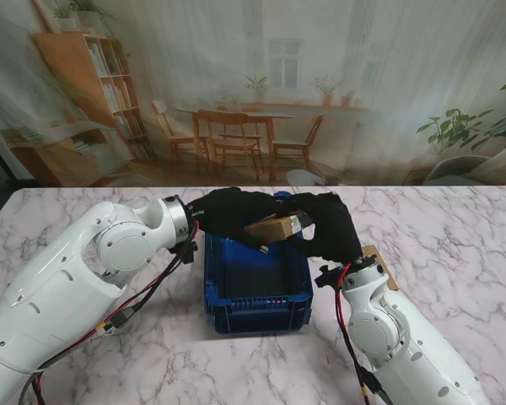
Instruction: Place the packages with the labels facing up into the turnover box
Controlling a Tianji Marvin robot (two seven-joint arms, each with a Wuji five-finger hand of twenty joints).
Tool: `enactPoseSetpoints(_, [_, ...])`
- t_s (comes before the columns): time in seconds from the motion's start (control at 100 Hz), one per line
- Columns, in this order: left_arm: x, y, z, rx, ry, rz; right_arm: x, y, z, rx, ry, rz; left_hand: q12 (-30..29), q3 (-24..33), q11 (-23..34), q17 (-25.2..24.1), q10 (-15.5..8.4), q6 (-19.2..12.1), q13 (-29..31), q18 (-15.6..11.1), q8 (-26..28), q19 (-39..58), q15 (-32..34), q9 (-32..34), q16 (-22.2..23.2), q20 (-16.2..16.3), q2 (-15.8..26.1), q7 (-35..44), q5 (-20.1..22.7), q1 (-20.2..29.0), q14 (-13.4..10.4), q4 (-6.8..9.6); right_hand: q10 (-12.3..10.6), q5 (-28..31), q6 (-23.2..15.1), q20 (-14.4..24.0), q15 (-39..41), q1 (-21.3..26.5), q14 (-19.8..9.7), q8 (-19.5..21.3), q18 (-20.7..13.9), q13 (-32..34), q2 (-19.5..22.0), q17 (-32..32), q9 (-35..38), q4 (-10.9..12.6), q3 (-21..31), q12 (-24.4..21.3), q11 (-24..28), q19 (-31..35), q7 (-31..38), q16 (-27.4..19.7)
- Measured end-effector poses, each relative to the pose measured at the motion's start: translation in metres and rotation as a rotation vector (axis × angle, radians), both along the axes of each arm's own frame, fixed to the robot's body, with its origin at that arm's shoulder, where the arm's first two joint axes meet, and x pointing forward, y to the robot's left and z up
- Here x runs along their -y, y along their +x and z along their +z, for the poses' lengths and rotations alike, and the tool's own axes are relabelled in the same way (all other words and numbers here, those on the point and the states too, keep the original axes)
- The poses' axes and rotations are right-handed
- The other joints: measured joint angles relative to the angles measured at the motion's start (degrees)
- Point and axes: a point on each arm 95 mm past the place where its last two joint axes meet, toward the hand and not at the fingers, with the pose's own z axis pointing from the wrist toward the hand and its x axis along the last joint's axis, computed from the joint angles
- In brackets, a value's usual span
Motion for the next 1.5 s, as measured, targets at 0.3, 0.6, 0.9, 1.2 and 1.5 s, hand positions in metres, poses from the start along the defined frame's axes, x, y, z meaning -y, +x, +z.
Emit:
enactPoseSetpoints(0.3, [-0.019,0.005,0.009,0.054,-0.047,0.077,0.000,0.000,-0.006,-0.094,0.024,-0.040,-4.65,3.21,-4.94,-0.29,2.44,6.50,-0.67,-0.01,0.69,-0.66,-0.39,-0.05,-2.14,-1.29,4.24,-3.96,-2.19,1.92,-0.06,0.00,4.67,1.18,7.70,1.29,7.03,-2.18,-2.07,-0.54,0.36,11.46,1.93,3.51,12.90,-1.02,-5.81,4.99,9.23,2.75,0.12,2.33])
enactPoseSetpoints(0.6, [-0.018,0.005,-0.005,0.043,-0.033,0.080,-0.001,-0.001,-0.001,-0.172,0.093,-0.069,-7.98,4.04,-9.11,0.32,5.10,14.52,-0.77,-0.01,0.25,-0.67,-0.41,-0.86,-3.37,-1.92,-4.63,-5.47,-5.04,-5.33,0.41,0.01,6.16,1.18,11.38,1.32,7.03,-2.18,-2.01,-1.39,0.47,11.46,4.19,3.56,13.58,-1.02,-6.61,4.72,9.79,2.77,0.12,2.35])
enactPoseSetpoints(0.9, [-0.005,0.013,-0.022,-0.042,-0.075,0.090,-0.012,-0.005,0.001,-0.176,0.109,-0.016,-5.12,6.75,-7.65,3.05,3.28,14.65,2.36,-0.78,5.00,1.57,0.92,1.39,-2.84,-1.92,-5.70,-2.83,-6.18,0.78,-0.82,0.01,6.21,1.13,11.39,1.32,7.03,-2.18,-2.00,-1.40,1.05,11.46,4.97,3.56,13.59,-1.02,-7.27,4.09,10.12,2.77,0.12,2.36])
enactPoseSetpoints(1.2, [0.004,0.013,-0.025,-0.065,-0.125,0.103,-0.014,-0.007,0.001,-0.188,0.125,-0.008,11.97,6.67,10.33,11.70,-4.04,8.22,15.80,-1.30,22.05,11.87,8.27,16.33,4.86,0.92,-7.10,14.33,3.41,11.53,-3.22,-0.12,9.27,-0.27,12.87,1.32,6.94,-0.98,-1.67,-1.19,1.06,11.41,6.99,3.48,11.84,-1.02,-8.51,4.09,10.94,2.77,0.16,2.36])
enactPoseSetpoints(1.5, [0.001,0.014,-0.027,-0.044,-0.166,0.153,-0.016,-0.005,-0.002,-0.226,0.097,0.012,25.10,6.53,7.10,17.96,-5.29,2.65,25.54,0.07,22.59,21.14,17.71,29.34,14.24,4.41,-10.96,32.75,9.77,15.85,-3.85,-2.35,10.50,-7.28,14.21,1.32,4.93,-0.38,-0.79,-1.77,1.09,6.86,12.49,1.67,3.37,-1.02,-8.86,2.83,10.50,2.46,-0.35,2.28])
